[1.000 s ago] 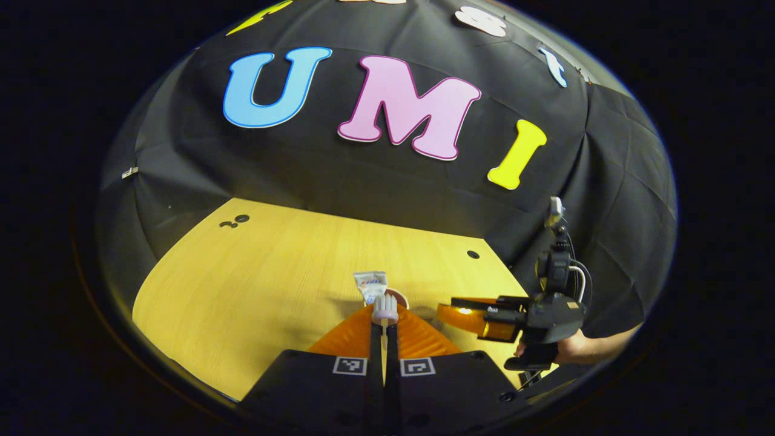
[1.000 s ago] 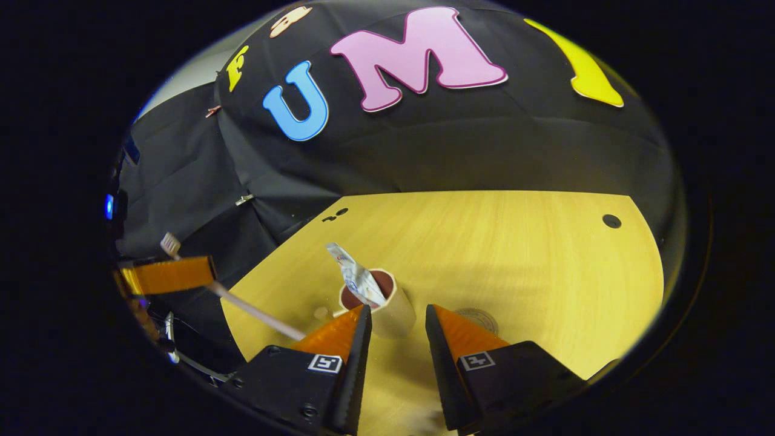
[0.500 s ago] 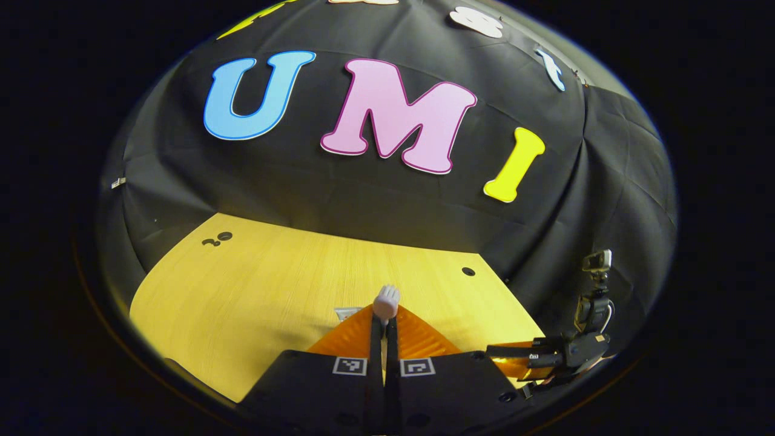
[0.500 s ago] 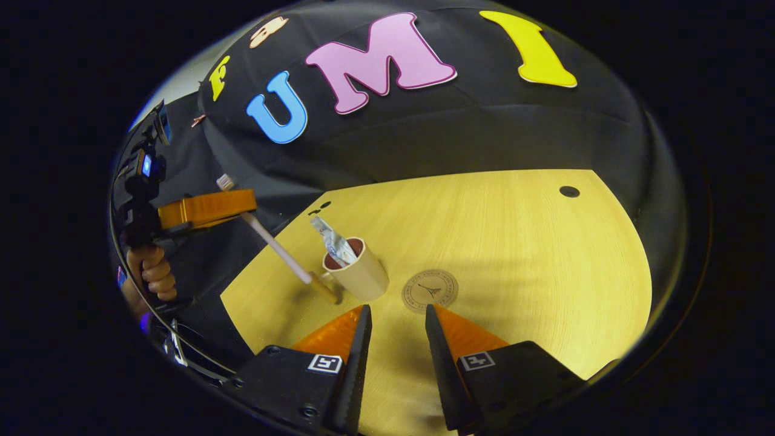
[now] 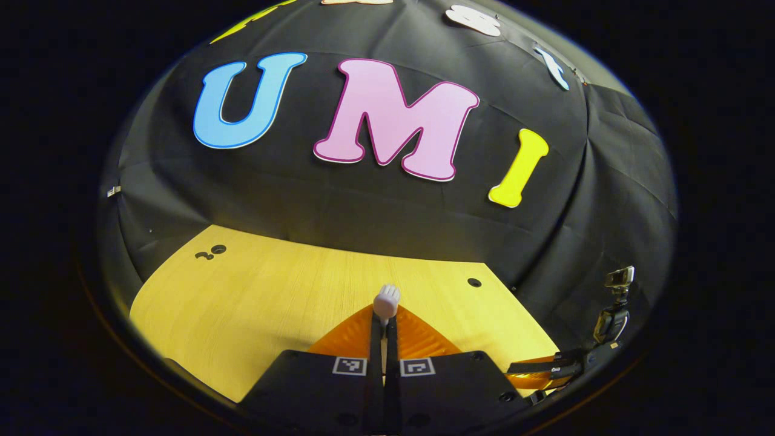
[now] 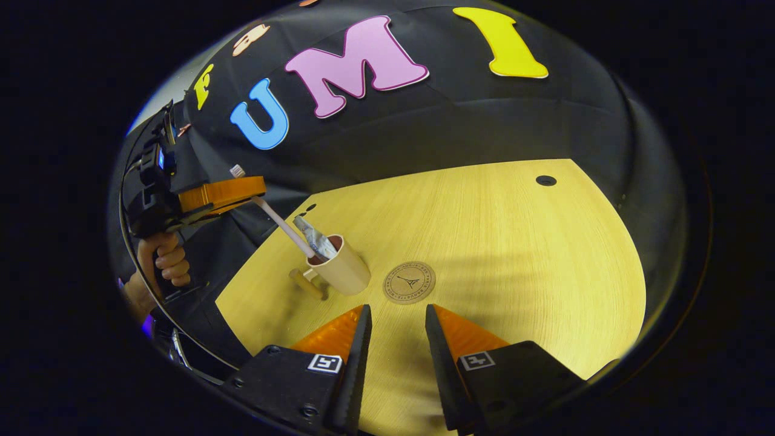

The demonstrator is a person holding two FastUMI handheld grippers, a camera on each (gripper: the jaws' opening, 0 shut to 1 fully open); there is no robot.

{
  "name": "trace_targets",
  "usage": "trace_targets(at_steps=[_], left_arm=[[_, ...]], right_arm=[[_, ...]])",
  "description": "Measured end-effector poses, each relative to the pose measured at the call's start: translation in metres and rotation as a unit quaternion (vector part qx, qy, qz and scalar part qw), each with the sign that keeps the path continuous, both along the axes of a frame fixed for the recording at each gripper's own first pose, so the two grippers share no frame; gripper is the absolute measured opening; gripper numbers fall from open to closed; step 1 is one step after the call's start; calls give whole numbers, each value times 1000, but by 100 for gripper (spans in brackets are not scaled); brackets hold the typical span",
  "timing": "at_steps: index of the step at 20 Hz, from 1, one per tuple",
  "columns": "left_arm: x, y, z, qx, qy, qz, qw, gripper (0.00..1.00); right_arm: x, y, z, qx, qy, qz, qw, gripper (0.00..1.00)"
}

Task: Put the toothbrush and toothpaste on the desktop into the cup, then pick up the cup and place it on the coaster on the desktop.

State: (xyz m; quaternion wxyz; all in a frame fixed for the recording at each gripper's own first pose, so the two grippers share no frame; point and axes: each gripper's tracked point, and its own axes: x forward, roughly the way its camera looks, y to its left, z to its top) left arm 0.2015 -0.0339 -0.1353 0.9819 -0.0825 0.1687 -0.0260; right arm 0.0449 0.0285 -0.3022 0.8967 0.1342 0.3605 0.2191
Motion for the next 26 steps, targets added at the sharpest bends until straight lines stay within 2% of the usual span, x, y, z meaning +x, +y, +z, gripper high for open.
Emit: trace_targets(at_steps=[9,17,18,22,24,25,26], left_arm=[[-1,-3,-43,40,5,-19,999,6],[-7,-1,-78,33,30,-15,999,7],[-9,-2,-79,34,33,-17,999,12],[-15,-8,-86,34,43,-28,998,18],[-18,-8,-88,41,44,-28,998,31],[-19,-9,-89,44,47,-29,998,54],[-21,-8,-91,48,51,-29,997,58]], right_arm=[[-2,-19,-4,-11,6,-21,1000,55],[-3,-21,-6,-15,8,-16,1000,55],[-3,-21,-7,-16,9,-15,1000,55],[-1,-20,-9,-14,12,-15,1000,55],[-1,-18,-9,-13,11,-14,1000,55],[-1,-18,-9,-13,12,-13,1000,55],[-1,-18,-9,-11,12,-14,1000,55]])
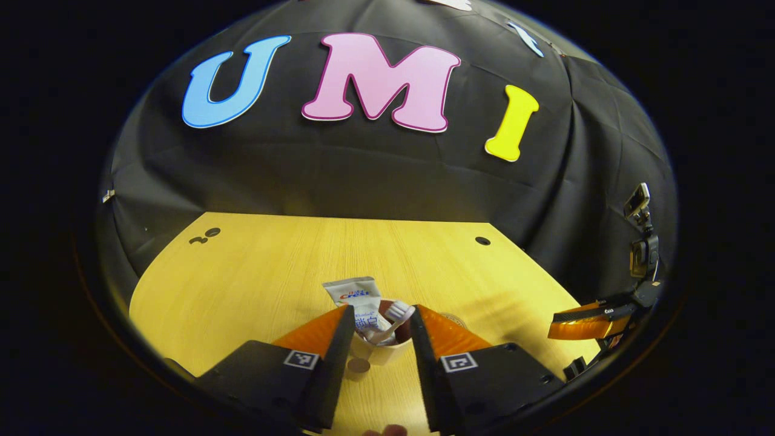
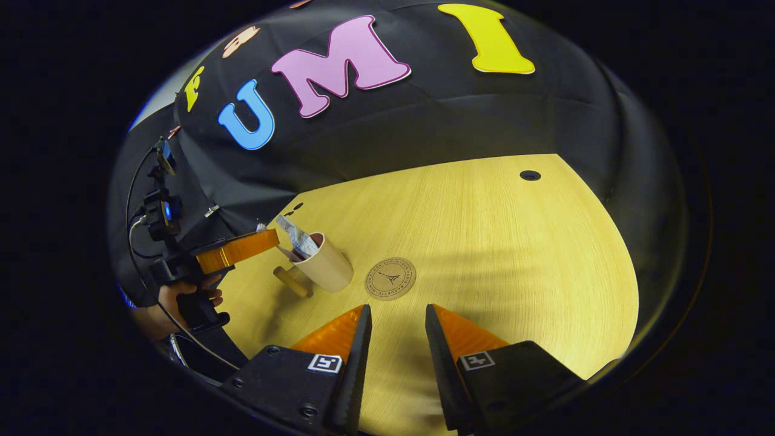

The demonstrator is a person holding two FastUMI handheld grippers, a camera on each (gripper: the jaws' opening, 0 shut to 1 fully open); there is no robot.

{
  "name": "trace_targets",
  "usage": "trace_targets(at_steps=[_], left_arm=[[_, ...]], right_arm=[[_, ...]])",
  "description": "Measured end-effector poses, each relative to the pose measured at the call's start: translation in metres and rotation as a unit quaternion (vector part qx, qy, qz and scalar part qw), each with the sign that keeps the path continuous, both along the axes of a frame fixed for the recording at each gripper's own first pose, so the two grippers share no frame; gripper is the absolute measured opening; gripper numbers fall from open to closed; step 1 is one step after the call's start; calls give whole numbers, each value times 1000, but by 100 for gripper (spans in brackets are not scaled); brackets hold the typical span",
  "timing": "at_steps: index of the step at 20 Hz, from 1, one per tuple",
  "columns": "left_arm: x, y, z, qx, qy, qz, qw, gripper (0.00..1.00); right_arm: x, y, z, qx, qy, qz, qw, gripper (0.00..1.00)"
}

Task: Put the toothbrush and toothpaste on the desktop into the cup, then pick up the cup and place it on the coaster on the desktop.

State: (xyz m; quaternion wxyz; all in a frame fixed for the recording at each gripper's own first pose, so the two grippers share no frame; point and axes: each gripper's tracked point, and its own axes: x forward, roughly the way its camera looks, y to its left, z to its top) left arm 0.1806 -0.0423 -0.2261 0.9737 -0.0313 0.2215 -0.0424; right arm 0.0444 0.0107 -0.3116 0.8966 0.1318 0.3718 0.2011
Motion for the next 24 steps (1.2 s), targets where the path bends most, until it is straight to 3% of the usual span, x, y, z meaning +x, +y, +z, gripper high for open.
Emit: trace_targets(at_steps=[1,4,10,15,24], left_arm=[[-2,0,-2,4,3,-1,1000,65],[-10,-2,-5,8,15,-16,1000,71],[-38,-9,-34,14,101,-77,992,71],[-36,14,-81,72,185,-82,977,72],[-13,15,-109,106,234,-101,961,72]], right_arm=[[1,0,1,1,0,-1,1000,55],[2,1,0,7,0,-3,1000,55],[7,-3,-2,16,1,-20,1000,55],[0,-12,-13,24,12,-40,999,55],[-28,-28,-51,-5,52,-49,997,55]])
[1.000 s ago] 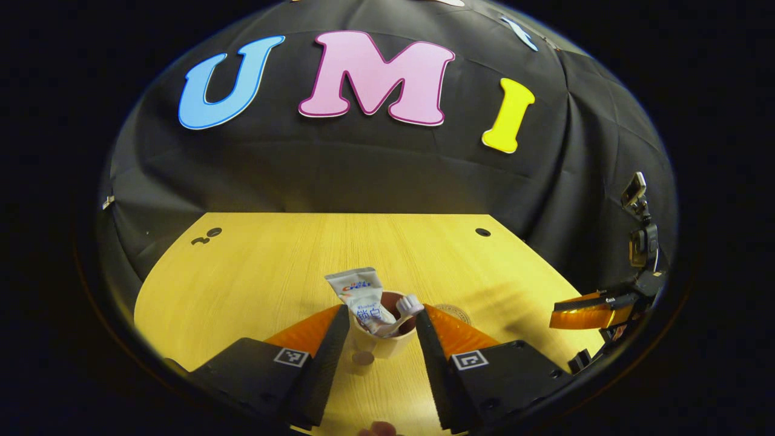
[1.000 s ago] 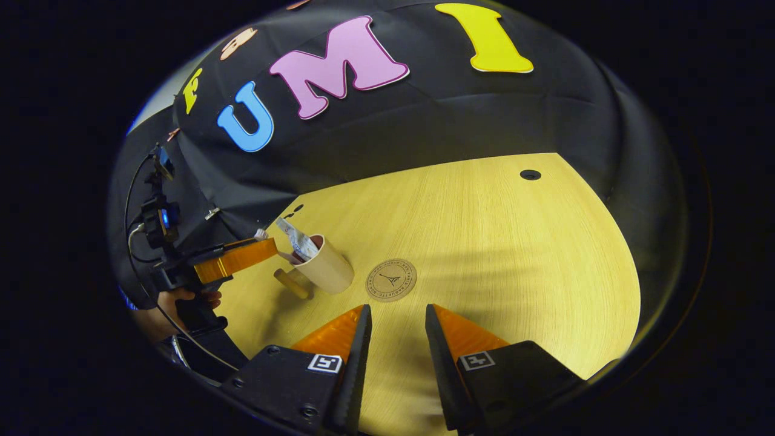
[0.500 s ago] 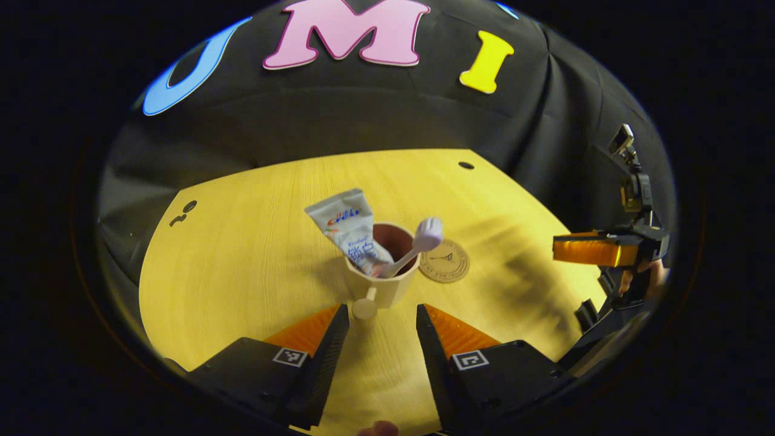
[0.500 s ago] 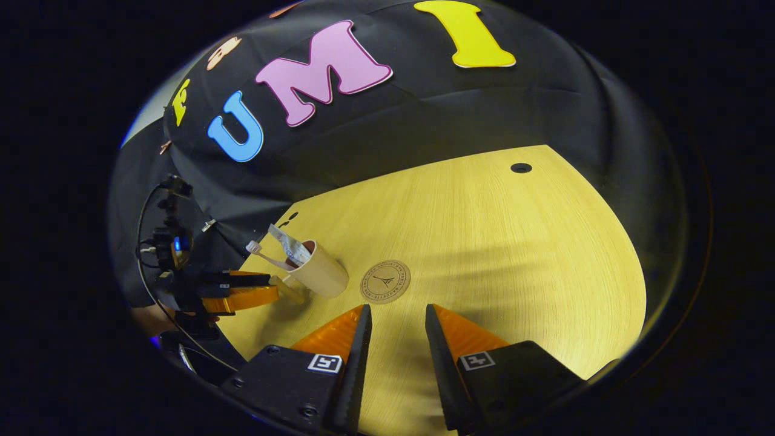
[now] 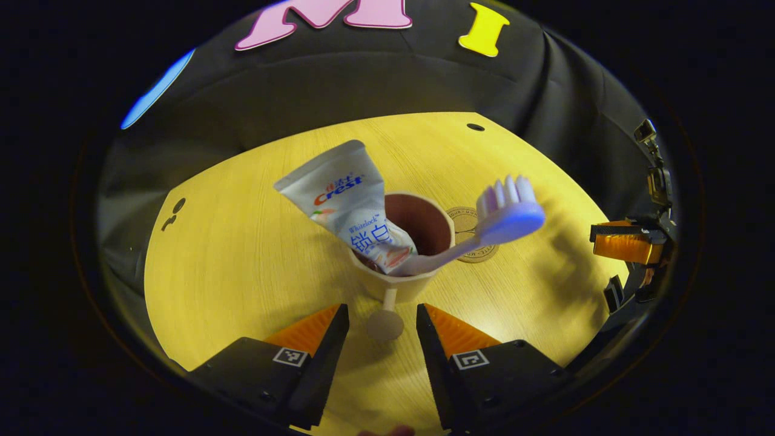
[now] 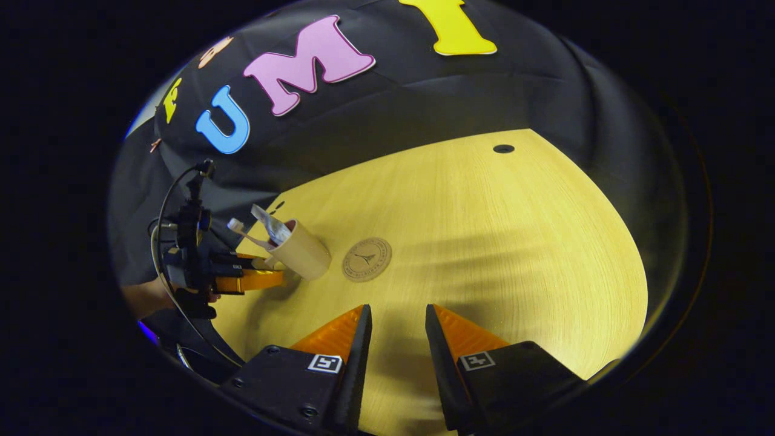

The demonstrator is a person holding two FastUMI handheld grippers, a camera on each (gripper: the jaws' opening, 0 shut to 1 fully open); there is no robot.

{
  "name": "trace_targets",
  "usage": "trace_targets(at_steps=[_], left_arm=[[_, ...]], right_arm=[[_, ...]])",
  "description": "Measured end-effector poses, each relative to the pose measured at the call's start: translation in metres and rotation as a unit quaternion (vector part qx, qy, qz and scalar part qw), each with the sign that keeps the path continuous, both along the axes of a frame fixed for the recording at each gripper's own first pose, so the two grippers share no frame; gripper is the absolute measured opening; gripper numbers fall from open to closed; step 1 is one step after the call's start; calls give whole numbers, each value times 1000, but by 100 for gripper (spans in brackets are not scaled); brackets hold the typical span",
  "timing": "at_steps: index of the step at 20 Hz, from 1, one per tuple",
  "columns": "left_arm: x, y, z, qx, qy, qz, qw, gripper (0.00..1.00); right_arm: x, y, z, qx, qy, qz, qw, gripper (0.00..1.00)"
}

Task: Put the toothbrush and toothpaste on the desktop into the cup, then pick up the cup and place it on the coaster on the desktop.

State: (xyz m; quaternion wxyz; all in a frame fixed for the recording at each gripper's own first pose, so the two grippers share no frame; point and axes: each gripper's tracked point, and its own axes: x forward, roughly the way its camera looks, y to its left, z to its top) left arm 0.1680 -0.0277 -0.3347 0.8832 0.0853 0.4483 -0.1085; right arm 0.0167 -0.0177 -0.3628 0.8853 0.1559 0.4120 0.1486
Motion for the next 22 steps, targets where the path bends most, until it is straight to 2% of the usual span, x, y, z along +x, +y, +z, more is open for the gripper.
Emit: trace_targets(at_steps=[5,7,8,9,11,12,13,14,15,18,22], left_arm=[[8,-5,-9,7,7,3,1000,71],[5,-9,-17,3,25,1,1000,69],[4,-7,-19,7,32,1,999,71],[7,-3,-21,16,32,6,999,58],[8,0,-22,18,31,17,999,45],[8,0,-22,16,31,22,999,45],[8,1,-23,16,30,26,999,37],[8,-1,-24,10,30,29,999,39],[7,-2,-21,0,32,32,999,31],[7,-6,-20,-21,27,45,998,28],[6,-12,-16,-32,17,33,999,23]], right_arm=[[-27,-10,-35,-9,72,-15,997,55],[-32,-13,-40,-9,82,-20,996,55],[-32,-13,-40,-6,83,-22,996,55],[-32,-14,-40,-4,84,-24,996,55],[-32,-18,-42,-3,86,-28,996,55],[-33,-20,-45,-5,87,-28,996,55],[-34,-22,-46,-7,88,-28,996,55],[-36,-25,-47,-8,88,-28,996,55],[-36,-26,-49,-9,91,-29,995,55],[-36,-28,-48,-4,89,-30,996,55],[-34,-30,-49,-4,88,-27,996,55]])
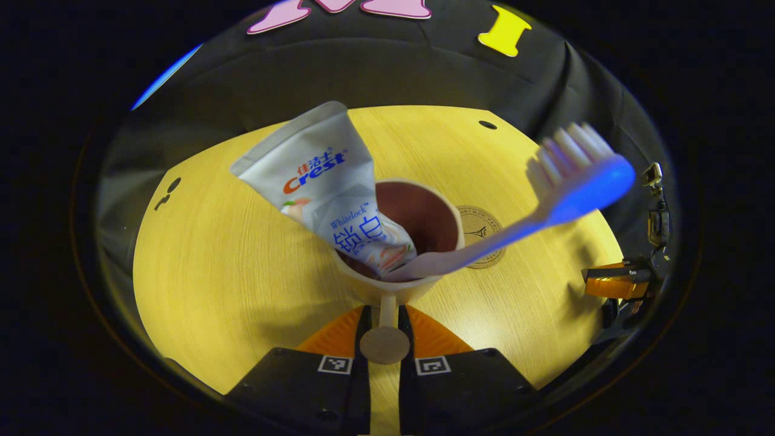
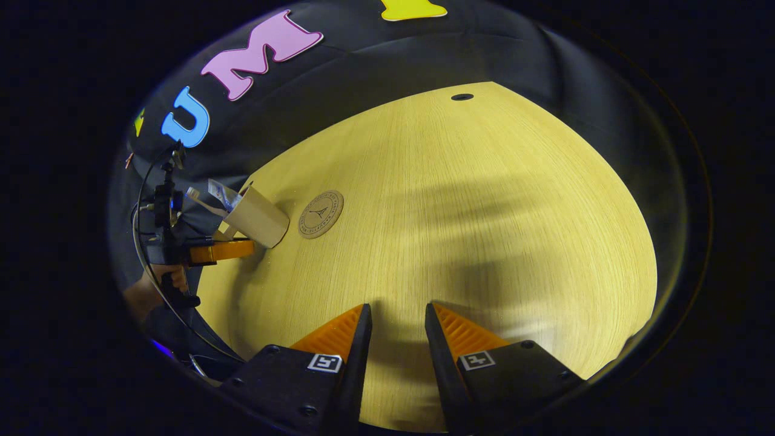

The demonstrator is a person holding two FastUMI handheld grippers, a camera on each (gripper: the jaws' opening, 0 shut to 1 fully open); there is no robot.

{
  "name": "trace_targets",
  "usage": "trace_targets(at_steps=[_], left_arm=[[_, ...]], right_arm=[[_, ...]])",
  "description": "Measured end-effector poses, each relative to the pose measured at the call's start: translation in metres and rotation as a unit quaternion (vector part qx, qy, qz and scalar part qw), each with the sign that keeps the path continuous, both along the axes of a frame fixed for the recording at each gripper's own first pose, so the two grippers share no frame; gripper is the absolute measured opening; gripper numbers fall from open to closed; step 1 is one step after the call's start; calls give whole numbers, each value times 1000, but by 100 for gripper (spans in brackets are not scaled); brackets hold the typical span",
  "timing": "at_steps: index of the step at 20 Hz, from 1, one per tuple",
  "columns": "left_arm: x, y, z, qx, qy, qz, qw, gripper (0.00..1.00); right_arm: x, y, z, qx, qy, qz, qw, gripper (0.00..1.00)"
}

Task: Put the toothbrush and toothpaste on the desktop into the cup, then pick up the cup and place it on the coaster on the desktop.

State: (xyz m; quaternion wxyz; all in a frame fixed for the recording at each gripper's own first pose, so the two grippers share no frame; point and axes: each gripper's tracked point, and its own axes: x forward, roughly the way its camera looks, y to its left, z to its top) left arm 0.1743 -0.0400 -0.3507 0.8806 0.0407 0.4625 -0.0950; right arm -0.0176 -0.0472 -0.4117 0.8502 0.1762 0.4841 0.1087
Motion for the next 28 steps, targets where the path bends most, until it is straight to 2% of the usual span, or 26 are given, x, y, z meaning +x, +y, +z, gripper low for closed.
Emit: trace_targets(at_steps=[7,10,11,12,18,28], left_arm=[[-2,-3,12,-3,-24,-6,1000,18],[-2,-4,16,-7,-32,-5,999,19],[-1,-4,19,-6,-40,-6,999,24],[0,-5,22,-8,-46,-8,999,19],[3,-16,34,-8,-53,-13,998,18],[29,-82,27,-14,-58,-89,994,18]], right_arm=[[0,-1,-2,0,-1,3,1000,55],[0,0,-2,-1,-1,2,1000,55],[0,-1,-2,-1,-1,2,1000,55],[0,0,-2,-2,-1,2,1000,55],[0,-3,-2,-6,0,-4,1000,55],[-8,-24,4,-10,-1,-38,999,55]])
